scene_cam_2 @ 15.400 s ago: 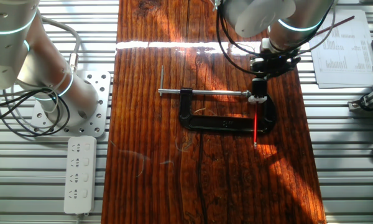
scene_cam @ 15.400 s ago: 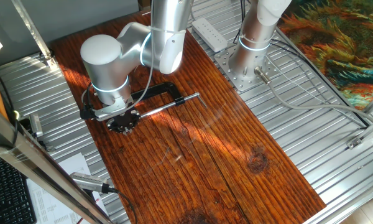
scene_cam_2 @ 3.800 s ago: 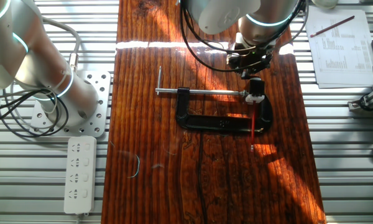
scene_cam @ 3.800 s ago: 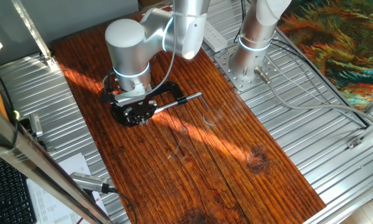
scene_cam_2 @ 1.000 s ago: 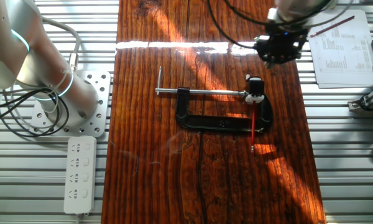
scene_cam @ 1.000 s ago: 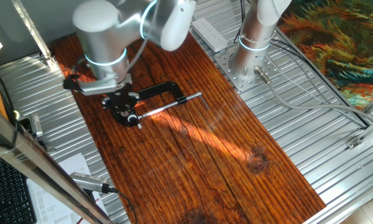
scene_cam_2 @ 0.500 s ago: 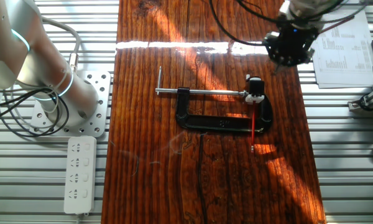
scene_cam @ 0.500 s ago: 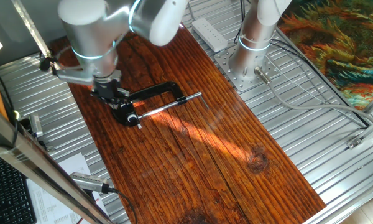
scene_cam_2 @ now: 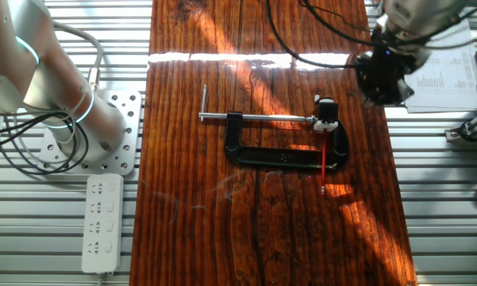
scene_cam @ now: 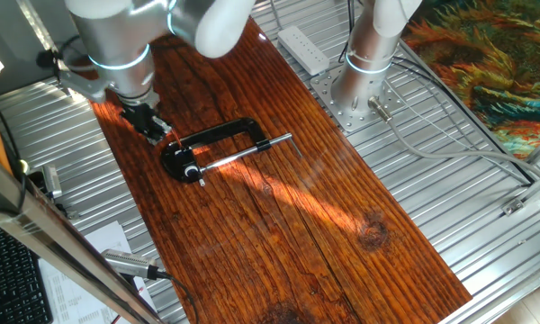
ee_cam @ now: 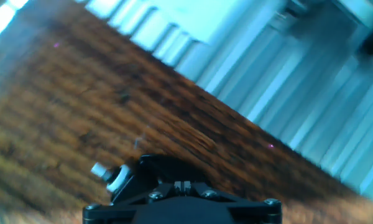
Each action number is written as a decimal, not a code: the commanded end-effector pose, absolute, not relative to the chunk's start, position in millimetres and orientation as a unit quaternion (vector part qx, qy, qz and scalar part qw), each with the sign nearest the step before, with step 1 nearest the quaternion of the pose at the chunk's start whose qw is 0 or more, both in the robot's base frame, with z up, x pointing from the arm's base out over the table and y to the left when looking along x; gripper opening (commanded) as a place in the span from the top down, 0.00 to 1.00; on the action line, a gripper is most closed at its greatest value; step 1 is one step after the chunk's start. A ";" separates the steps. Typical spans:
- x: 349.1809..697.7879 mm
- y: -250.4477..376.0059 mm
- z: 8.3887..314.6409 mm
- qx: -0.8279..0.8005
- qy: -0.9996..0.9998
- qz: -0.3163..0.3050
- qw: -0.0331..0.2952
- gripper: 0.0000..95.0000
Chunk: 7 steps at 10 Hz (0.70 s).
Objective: Sharpen the pencil with a pencil sharpener
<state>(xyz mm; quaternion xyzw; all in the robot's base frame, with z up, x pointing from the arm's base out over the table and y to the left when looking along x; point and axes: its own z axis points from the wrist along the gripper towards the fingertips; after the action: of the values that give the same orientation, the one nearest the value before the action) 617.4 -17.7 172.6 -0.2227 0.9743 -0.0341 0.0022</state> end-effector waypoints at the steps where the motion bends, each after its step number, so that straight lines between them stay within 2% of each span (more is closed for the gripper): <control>1: 620.7 -42.6 174.4 -0.061 0.998 -0.003 0.011 1.00; 5: 630.1 -52.4 155.3 -0.074 0.997 0.014 -0.005 1.00; 7: 631.0 -50.7 154.6 -0.070 0.997 -0.011 -0.012 1.00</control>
<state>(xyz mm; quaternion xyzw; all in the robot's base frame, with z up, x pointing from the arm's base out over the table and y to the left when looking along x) 631.9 -50.6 155.0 -0.0451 0.9988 0.0188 -0.0038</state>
